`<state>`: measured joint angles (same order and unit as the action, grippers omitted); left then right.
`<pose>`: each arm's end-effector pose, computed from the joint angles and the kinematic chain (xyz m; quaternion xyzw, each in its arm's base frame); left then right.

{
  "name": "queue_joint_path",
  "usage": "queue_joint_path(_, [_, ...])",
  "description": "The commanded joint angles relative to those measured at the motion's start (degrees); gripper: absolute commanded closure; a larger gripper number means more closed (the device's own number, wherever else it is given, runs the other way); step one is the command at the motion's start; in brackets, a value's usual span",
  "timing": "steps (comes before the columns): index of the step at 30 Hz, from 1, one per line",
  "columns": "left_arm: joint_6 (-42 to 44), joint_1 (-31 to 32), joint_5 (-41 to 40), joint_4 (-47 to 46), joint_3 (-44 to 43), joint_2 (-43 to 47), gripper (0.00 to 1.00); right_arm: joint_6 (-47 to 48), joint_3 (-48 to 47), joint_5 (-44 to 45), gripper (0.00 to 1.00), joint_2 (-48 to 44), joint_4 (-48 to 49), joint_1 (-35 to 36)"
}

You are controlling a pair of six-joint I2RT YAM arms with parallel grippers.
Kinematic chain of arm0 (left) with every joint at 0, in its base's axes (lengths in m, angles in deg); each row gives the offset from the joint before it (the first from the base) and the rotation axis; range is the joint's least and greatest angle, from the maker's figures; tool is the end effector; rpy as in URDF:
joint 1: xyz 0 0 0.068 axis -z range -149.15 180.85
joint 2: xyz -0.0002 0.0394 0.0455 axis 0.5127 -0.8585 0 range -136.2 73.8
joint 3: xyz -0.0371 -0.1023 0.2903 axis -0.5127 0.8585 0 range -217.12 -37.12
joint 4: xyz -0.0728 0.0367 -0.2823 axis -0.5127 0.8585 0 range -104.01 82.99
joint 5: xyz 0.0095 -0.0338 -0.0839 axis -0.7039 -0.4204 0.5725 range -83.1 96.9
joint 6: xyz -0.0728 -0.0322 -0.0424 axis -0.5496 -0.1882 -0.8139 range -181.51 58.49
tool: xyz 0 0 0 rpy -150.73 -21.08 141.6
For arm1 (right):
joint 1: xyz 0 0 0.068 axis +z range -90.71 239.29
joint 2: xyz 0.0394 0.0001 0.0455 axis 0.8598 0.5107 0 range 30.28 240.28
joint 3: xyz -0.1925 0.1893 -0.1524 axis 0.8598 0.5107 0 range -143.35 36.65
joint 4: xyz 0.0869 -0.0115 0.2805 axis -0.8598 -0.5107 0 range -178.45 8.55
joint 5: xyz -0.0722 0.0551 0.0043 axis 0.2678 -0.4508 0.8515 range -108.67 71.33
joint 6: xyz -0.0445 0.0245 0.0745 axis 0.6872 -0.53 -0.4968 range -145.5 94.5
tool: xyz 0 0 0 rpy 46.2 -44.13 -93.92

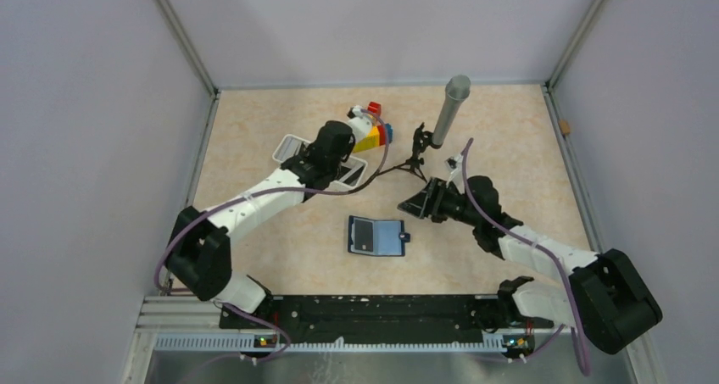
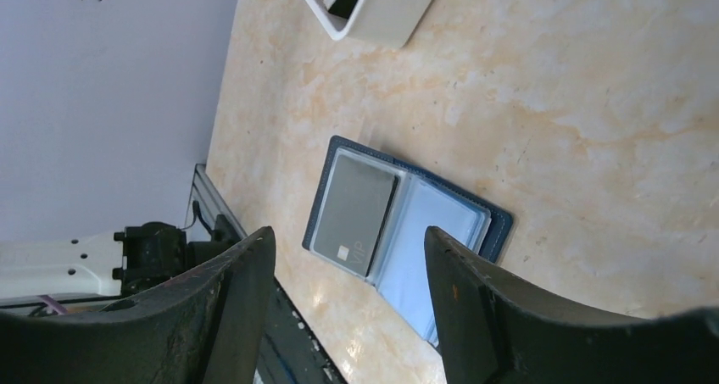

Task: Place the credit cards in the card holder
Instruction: Pick up the credit card from the storage box.

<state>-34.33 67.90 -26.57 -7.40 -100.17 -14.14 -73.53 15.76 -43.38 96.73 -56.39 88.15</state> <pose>0.3526 -0.2105 0.2787 0.3250 0.7825 0.2100 0.4879 0.2250 0.1625 0.1817 0.0134 0.8117 0.4839 0.3268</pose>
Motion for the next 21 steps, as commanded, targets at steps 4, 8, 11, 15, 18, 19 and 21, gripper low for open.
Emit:
queue_joint_path(4, [-23.31, 0.38, 17.84, 9.14, -2.82, 12.99, 1.0, 8.55, -5.1, -0.48, 0.35, -6.76, -5.25, -1.79])
queue_joint_path(8, [-32.82, 0.34, 31.86, 9.06, -0.58, 17.8, 1.0, 10.71, -6.12, -8.72, 0.34, -7.77, -2.06, -1.79])
queue_joint_path(11, [-39.71, 0.3, 45.58, 4.69, 3.41, 20.72, 1.0, 9.56, -6.51, -15.98, 0.34, -7.01, 2.5, -1.78])
queue_joint_path(15, [-48.15, 0.08, 60.36, -2.88, 8.35, 22.19, 1.0, 5.37, -4.81, -20.59, 0.33, -6.78, 9.92, -1.79])
queue_joint_path(18, [-54.38, -0.05, 72.36, -9.98, 11.9, 21.2, 1.0, 1.89, -3.38, -23.08, 0.33, -6.24, 14.99, -1.79])
queue_joint_path(19, [-55.64, -0.01, 75.45, -11.36, 12.7, 20.67, 1.0, 0.98, -3.17, -24.12, 0.32, -5.85, 16.49, -1.71])
queue_joint_path(21, [-57.93, -0.2, 80.38, -12.89, 13.52, 19.32, 1.0, 0.12, -3.24, -25.79, 0.33, -4.91, 17.88, -1.11])
